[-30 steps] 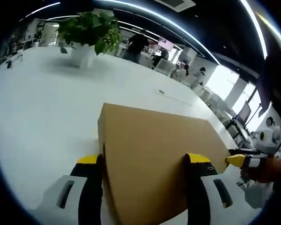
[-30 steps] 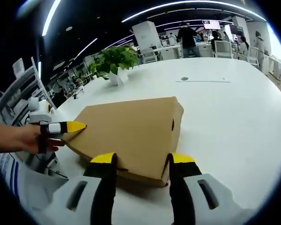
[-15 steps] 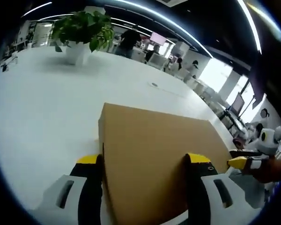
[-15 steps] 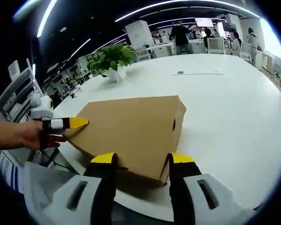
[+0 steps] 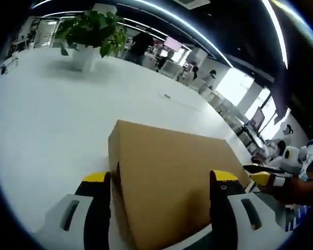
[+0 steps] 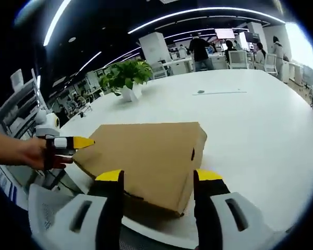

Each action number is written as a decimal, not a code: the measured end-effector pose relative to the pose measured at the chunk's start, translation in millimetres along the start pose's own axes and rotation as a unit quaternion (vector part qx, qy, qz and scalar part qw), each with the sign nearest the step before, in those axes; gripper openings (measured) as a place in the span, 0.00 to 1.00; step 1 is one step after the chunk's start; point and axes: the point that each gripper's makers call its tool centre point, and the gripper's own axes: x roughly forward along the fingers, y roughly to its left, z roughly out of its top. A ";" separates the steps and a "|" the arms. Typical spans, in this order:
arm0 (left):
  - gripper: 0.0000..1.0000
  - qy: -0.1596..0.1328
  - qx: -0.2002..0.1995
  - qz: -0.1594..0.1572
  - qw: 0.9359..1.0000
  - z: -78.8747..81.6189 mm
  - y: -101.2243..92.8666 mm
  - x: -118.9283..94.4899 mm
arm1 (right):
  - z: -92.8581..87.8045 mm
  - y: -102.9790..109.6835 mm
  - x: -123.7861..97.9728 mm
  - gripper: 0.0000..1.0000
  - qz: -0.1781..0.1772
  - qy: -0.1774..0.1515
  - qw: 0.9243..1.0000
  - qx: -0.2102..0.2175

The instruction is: Operate the shoe box by opening the lid, removing the specified soft item, and placing it in the target area until the item is outside and the box remains undamaged.

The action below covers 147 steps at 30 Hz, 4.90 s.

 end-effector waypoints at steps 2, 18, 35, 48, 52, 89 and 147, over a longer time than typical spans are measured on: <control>0.79 0.007 0.051 -0.021 0.998 -2.7 -9.6 -13.4 | -0.9 2.7 -2.6 0.51 0.025 0.011 0.999 -0.042; 0.50 0.110 0.206 0.015 0.972 -62.1 3.1 -36.2 | -52.4 -1.1 5.4 0.43 0.100 0.089 0.976 -0.169; 0.60 0.092 0.182 0.010 0.979 -54.0 -13.5 -45.4 | -36.0 6.3 -5.7 0.41 0.073 0.081 0.980 -0.164; 0.61 0.053 0.174 0.011 0.983 -26.0 -29.3 -59.5 | -12.8 10.0 -15.8 0.40 0.069 0.053 0.979 -0.183; 0.60 0.048 0.175 0.012 0.983 -19.4 -31.0 -61.4 | -6.2 8.9 -16.8 0.38 0.064 0.045 0.979 -0.188; 0.60 -0.014 0.199 0.023 0.980 55.1 -41.7 -53.0 | 85.5 -29.7 -1.1 0.03 -0.065 -0.019 0.969 -0.239; 0.11 0.141 0.095 0.094 0.981 -41.0 21.3 -39.1 | 156.9 -70.2 62.0 0.00 -0.078 -0.005 0.958 -0.276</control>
